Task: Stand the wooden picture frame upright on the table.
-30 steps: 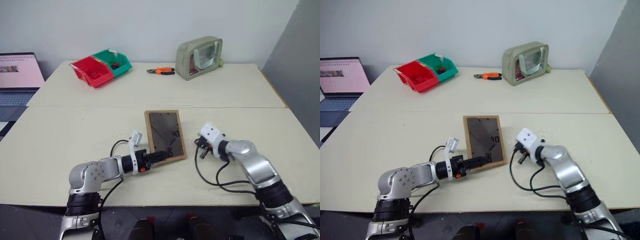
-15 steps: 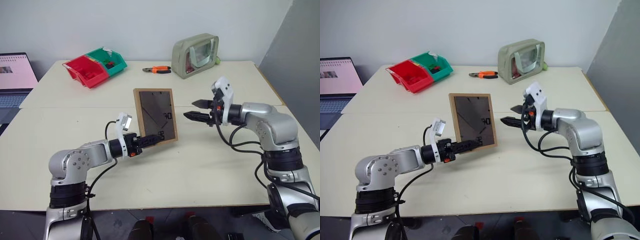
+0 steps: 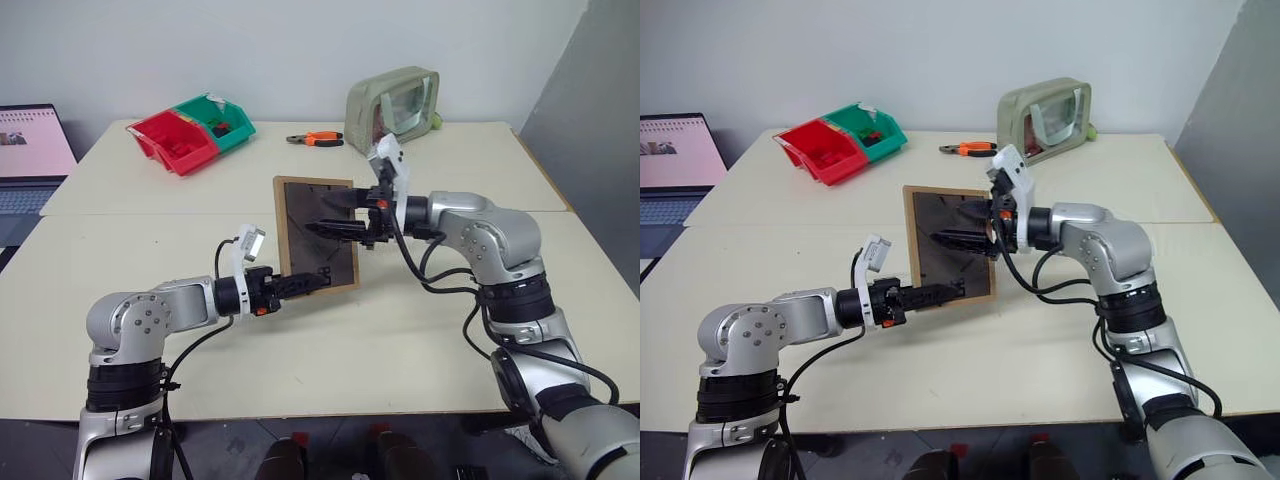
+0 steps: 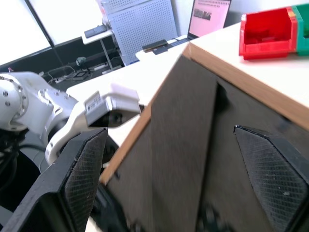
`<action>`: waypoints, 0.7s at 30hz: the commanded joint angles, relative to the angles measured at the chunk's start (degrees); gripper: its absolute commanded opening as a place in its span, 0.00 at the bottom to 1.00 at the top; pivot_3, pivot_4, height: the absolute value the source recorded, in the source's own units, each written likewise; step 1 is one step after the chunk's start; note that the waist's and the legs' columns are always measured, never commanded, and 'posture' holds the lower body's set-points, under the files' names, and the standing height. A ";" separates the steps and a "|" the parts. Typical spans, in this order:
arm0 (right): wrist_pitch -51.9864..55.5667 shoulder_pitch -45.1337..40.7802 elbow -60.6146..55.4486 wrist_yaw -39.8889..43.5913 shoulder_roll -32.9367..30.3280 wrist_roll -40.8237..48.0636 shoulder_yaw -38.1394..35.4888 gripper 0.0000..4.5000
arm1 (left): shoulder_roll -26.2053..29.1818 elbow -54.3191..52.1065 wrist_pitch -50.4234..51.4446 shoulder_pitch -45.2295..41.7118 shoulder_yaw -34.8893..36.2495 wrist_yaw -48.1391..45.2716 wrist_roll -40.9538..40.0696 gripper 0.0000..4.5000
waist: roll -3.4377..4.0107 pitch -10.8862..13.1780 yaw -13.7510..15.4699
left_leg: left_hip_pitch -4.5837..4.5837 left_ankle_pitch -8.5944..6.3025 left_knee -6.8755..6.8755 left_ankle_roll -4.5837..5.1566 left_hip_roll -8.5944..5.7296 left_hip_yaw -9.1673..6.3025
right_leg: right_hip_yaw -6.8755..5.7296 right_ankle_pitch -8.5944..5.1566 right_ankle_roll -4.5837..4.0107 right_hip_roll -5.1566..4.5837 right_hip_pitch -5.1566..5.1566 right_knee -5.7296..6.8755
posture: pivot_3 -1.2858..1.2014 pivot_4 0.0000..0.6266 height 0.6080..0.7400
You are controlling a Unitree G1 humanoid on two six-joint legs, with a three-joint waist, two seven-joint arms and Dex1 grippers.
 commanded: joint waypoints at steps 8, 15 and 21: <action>2.44 1.96 -8.45 2.75 -1.02 4.04 1.51 0.98 | 0.92 -2.73 0.21 -1.35 0.28 -1.24 -3.00 0.28 | 0.01 0.01 0.23 | -0.02 0.00 0.00 0.00 0.00 -0.02 | -0.02 0.00 0.00 -0.02 0.00 0.00 | 0.52 0.24 1.00; 7.76 7.14 -14.89 6.14 -7.61 10.07 -0.48 0.98 | -3.09 1.73 6.19 -3.51 7.99 4.81 -11.03 0.28 | 0.00 0.02 0.36 | -0.03 0.00 0.03 0.01 0.00 -0.06 | -0.07 0.00 0.01 -0.02 0.00 -0.01 | 0.52 0.24 1.00; 8.13 8.42 -14.58 5.47 -11.85 10.73 -1.99 0.98 | -0.50 2.74 10.11 -4.73 6.91 4.34 -13.89 0.28 | 0.00 0.02 0.05 | -0.02 -0.01 0.02 0.01 -0.02 -0.04 | -0.06 -0.01 0.01 0.00 0.00 -0.01 | 0.52 0.24 1.00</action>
